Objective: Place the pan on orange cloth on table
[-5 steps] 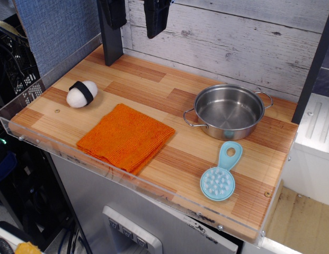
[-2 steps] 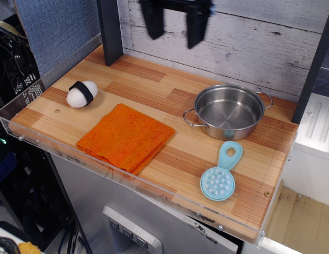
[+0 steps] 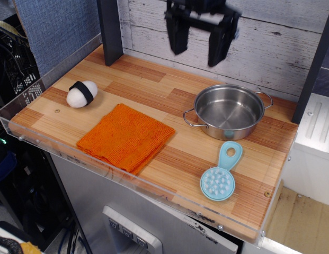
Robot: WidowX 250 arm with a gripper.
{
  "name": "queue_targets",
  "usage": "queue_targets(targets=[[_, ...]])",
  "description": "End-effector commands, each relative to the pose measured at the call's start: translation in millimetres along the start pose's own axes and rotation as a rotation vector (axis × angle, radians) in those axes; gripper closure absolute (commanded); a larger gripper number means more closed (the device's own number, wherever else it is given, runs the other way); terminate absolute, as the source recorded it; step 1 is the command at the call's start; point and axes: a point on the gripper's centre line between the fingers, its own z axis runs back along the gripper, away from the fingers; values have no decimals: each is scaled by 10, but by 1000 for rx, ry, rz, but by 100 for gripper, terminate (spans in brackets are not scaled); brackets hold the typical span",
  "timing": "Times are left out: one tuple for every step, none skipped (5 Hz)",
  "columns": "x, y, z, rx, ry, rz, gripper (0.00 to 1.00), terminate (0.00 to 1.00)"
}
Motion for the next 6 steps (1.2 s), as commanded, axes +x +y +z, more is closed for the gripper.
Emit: queue_targets(targets=[[80,351,-296,68,-42,56,0,0],[149,283,-415,65,-33,60,0,0],[224,216,-470,41,-41,67,0,0],[267,108,-506,23,-50,62,0,0],[272,114,-690,24,-19,61,0,0],[251,161,-939,18,46,71,0,0]])
